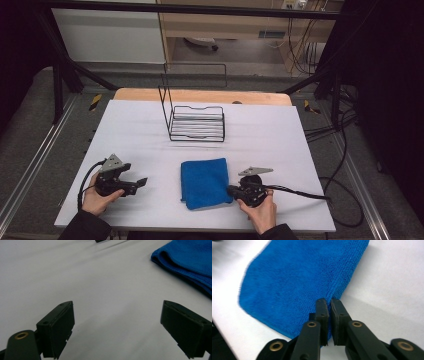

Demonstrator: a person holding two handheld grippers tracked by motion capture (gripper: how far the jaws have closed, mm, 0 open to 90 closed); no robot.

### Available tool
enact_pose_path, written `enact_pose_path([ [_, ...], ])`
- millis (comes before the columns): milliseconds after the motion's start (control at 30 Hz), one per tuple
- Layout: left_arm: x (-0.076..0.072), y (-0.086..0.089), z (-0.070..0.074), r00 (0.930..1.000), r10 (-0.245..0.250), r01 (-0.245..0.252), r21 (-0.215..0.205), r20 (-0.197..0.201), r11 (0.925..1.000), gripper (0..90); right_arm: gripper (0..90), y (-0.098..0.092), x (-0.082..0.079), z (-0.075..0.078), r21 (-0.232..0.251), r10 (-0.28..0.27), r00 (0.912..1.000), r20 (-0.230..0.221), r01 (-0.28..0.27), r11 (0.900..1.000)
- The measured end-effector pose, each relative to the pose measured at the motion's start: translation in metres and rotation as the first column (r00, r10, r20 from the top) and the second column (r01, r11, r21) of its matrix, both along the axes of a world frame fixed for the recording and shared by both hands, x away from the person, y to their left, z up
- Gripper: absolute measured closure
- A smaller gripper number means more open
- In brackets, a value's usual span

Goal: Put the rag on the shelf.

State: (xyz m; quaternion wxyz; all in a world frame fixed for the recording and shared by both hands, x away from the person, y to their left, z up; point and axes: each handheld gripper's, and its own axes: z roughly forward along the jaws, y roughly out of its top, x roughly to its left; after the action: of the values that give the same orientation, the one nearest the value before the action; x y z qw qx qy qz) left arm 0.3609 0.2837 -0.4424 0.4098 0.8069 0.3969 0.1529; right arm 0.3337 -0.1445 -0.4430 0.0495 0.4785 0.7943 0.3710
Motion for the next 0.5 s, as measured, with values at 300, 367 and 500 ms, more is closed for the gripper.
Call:
enact_pose_path([
  [300, 0.0, -0.003, 0.002, 0.9999, -0.004, 0.004, -0.007, -0.01, 1.0, 11.0, 42.2, -0.018, 0.014, 0.003, 0.006, 0.044, 0.9874, 0.152, -0.046, 0.999],
  [367, 0.0, -0.005, 0.002, 0.9999, -0.008, 0.008, -0.005, -0.014, 1.0, 9.1, 32.8, -0.025, 0.019, 0.004, 0.01, 0.057, 0.9808, 0.187, -0.059, 0.998],
  [500, 0.0, -0.015, 0.005, 0.9996, -0.016, 0.016, 0.007, -0.023, 0.9998, 6.1, 19.2, -0.038, 0.028, 0.005, 0.024, 0.07, 0.9733, 0.218, -0.077, 0.997],
])
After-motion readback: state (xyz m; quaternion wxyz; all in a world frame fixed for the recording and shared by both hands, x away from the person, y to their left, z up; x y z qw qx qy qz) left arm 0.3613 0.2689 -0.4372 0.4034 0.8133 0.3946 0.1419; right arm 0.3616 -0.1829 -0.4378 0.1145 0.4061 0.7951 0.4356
